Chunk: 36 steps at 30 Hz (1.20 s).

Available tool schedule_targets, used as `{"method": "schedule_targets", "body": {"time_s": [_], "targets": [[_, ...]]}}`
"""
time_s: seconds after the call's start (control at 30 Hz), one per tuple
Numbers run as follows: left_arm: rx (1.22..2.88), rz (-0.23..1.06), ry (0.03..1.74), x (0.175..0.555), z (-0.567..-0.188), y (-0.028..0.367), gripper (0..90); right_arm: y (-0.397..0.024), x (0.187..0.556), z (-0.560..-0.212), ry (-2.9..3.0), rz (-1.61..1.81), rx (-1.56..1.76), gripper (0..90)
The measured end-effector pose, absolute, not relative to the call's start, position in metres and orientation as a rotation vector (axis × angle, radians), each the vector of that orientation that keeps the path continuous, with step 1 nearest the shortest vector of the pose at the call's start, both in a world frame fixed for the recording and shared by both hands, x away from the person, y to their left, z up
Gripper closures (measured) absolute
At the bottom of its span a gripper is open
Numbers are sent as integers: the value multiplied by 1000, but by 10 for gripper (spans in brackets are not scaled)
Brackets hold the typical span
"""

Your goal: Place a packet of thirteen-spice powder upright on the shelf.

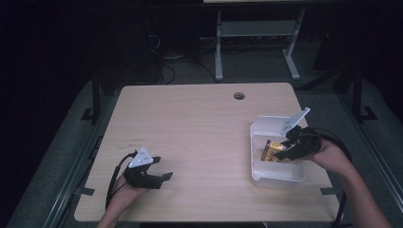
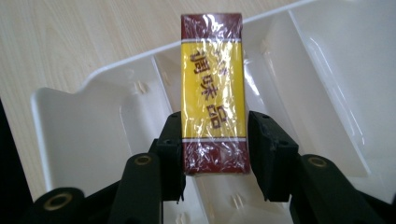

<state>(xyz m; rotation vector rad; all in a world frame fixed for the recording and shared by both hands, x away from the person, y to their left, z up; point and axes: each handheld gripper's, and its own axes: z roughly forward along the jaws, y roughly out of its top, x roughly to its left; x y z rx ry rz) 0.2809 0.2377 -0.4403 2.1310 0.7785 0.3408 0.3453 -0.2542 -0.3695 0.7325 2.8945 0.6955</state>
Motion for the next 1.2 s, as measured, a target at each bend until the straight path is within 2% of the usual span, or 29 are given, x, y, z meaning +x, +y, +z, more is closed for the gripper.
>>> {"method": "schedule_targets", "body": {"time_s": [0.3,0.83,1.0,1.2], "targets": [[2130,328,772,282,-441,236,230,-248,343,-367,2876,576,657,628],[2124,333,771,282,-440,236,230,-249,343,-355,2831,539,616,630],[2127,332,772,282,-440,235,230,-250,343,-355,2828,549,622,622],[2126,333,772,281,-440,235,230,-249,343,-356,2826,611,653,568]]}}
